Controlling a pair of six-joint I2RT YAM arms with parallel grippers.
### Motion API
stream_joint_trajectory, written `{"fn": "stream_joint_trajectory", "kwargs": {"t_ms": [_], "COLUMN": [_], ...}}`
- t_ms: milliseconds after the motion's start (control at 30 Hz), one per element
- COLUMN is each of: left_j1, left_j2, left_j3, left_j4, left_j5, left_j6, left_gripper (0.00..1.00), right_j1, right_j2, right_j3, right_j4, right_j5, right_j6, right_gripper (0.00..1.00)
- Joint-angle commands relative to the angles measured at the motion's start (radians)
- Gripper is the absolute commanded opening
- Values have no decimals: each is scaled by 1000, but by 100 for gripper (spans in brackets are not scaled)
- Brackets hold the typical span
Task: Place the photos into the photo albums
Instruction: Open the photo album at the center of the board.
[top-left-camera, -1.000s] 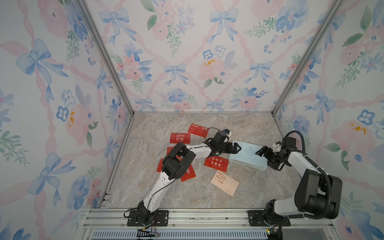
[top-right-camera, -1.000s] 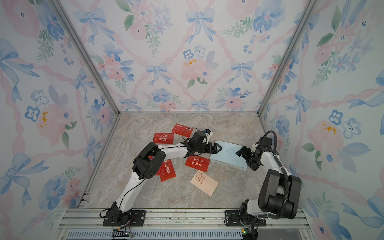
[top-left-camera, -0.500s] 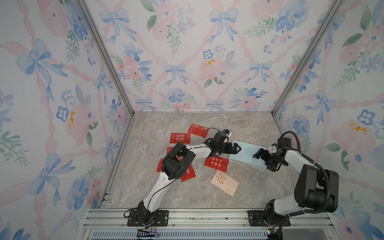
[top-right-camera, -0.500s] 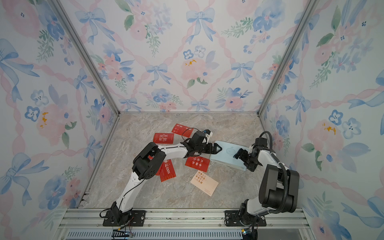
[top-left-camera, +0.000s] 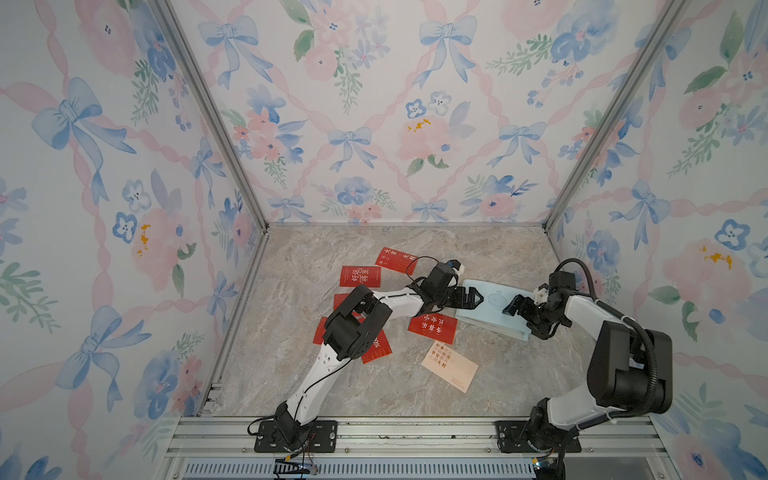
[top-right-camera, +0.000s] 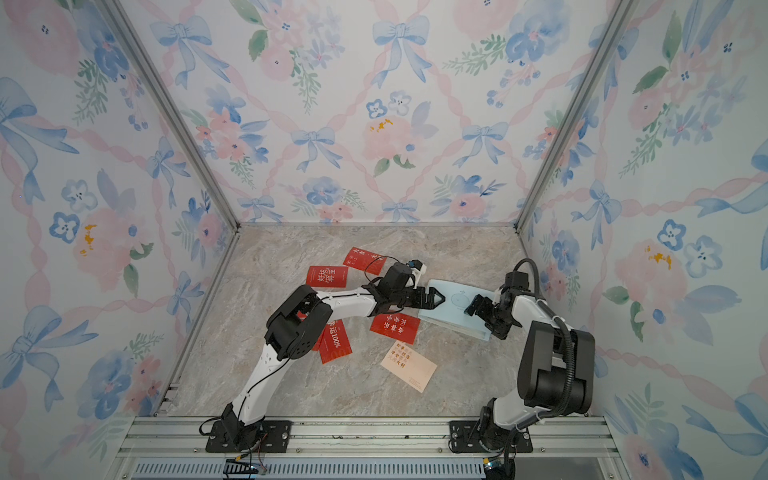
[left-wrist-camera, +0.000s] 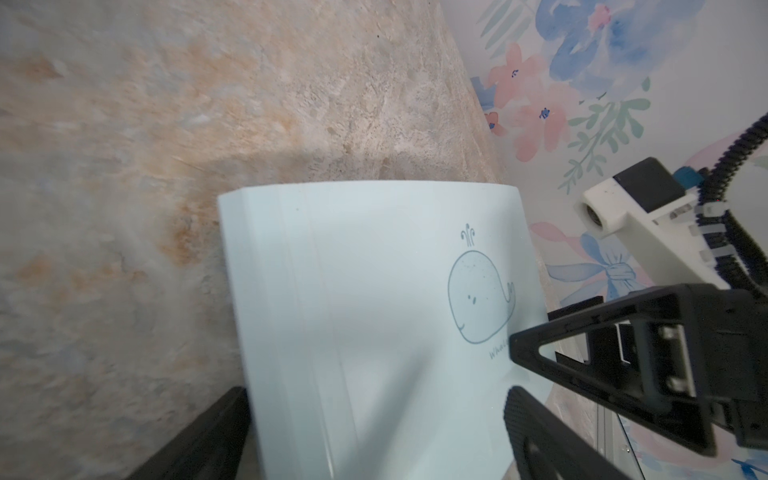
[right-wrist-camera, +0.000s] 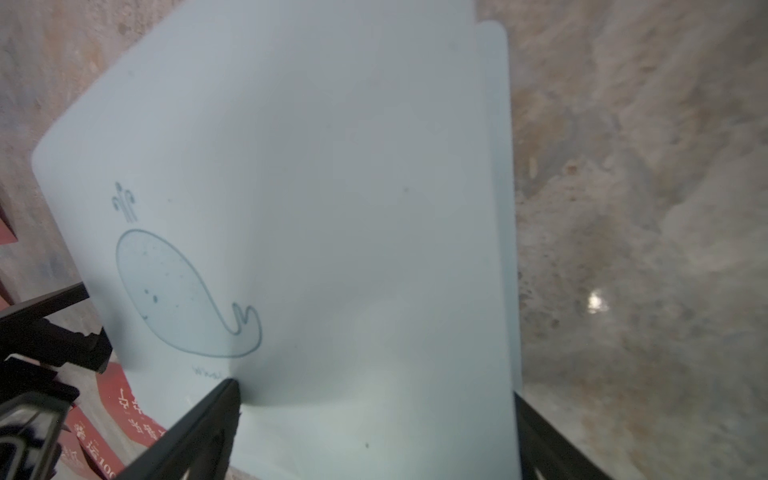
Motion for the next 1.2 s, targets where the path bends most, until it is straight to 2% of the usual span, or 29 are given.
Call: {"fn": "stream_joint_trajectory", "kwargs": {"t_ms": [0, 633, 1167], "left_j1": [-17, -40, -5], "left_j2": [5, 14, -32], "left_j3": [-15, -8, 11], "left_j4": [-27, -18, -17], "left_j5": [26, 41, 72], "left_j6": [-9, -34, -42], "left_gripper": [98, 98, 98], "right_j1": [5, -9, 19], "right_j2": [-10, -137, -262], "right_j3": [5, 3, 85], "right_j4": [38, 143, 110], "right_j5": [-69, -316, -373], "right_j6": [-1, 101, 140], "right_gripper": [92, 92, 92]}}
